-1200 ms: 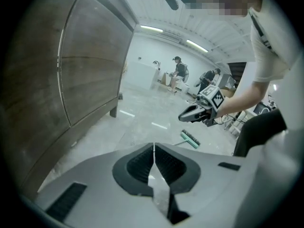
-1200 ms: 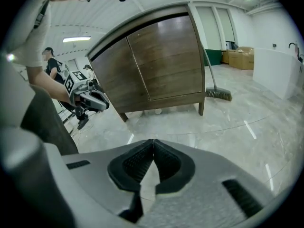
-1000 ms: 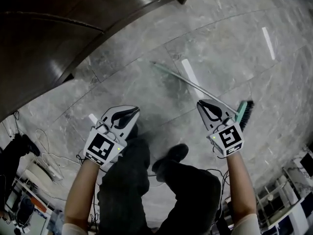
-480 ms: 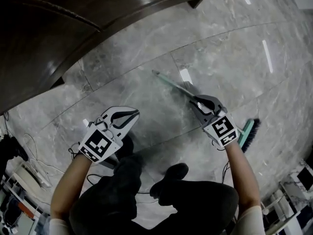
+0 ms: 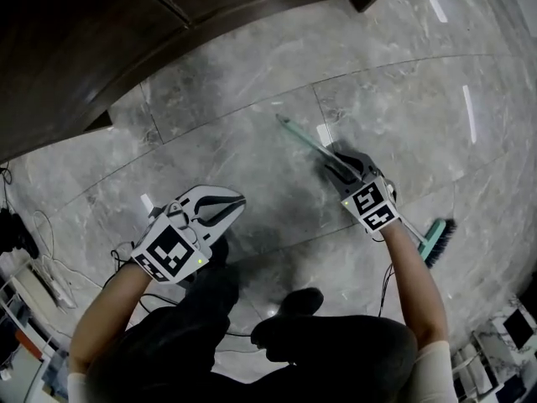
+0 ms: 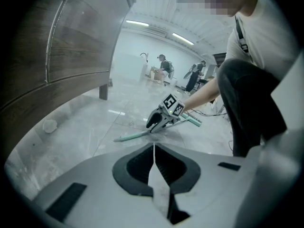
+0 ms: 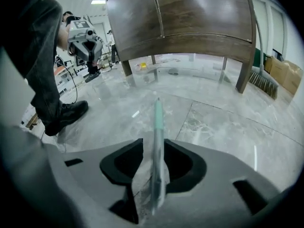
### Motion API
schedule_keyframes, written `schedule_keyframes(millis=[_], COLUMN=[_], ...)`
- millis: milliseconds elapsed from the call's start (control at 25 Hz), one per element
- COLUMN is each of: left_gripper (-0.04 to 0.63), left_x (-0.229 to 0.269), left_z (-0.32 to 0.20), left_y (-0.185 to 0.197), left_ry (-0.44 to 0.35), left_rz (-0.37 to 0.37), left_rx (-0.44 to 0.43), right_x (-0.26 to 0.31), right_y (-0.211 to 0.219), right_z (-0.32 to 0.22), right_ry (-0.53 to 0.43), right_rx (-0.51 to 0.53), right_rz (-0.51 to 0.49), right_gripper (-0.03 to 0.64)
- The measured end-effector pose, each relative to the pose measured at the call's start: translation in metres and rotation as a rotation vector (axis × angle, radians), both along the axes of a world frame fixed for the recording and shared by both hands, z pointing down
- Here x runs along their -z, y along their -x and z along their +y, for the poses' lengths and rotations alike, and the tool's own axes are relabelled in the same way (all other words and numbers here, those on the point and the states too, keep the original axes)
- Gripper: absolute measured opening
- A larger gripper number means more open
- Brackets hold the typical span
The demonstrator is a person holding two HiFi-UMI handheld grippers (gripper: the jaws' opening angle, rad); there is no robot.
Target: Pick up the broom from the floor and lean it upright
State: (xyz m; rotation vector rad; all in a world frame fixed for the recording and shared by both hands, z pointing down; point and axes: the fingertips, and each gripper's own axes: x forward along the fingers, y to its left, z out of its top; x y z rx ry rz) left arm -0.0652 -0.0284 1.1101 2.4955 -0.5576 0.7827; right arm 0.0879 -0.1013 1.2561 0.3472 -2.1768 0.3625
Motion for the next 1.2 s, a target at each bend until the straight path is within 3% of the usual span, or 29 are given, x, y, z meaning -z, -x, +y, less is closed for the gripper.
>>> schedule_keyframes(millis=[280,440,720,960,1200], left_gripper=[0.011,0.011,0.011,0.011,0.011], left_x=[0.001,0.008,0.048,0.096,0.155], left_z=[0.007,0.001,-0.040,-0.089,-0.123], left_y=[0.009,0.009,0.001,0.002,-0.008], left_ry=[0.005,-0.016,-0.105,-0.199,-0.243], left_rz=[-0.012,-0.010,0.022,0.040,0.117], left_rx=[0.008,0.009,0.024,0.039,0.060], right_x=[-0.031,-0.015,0.073,0.153,0.228], right_y=[-0.001,-0.003,-0.010,-0.016,-0.016], right_z=[-0.005,-0.012,-0.040,-0.081,-0.110], right_ry=[-0.002,0.052,0.059,0.005,-0.045], right_rx=[0.010,-0.050,-0.106,-0.161,-0.217], right_rz=[0.081,0.058,-0.038,-0.100,-0.161], right_gripper=[0.086,0.078,0.077,0.077,0.077])
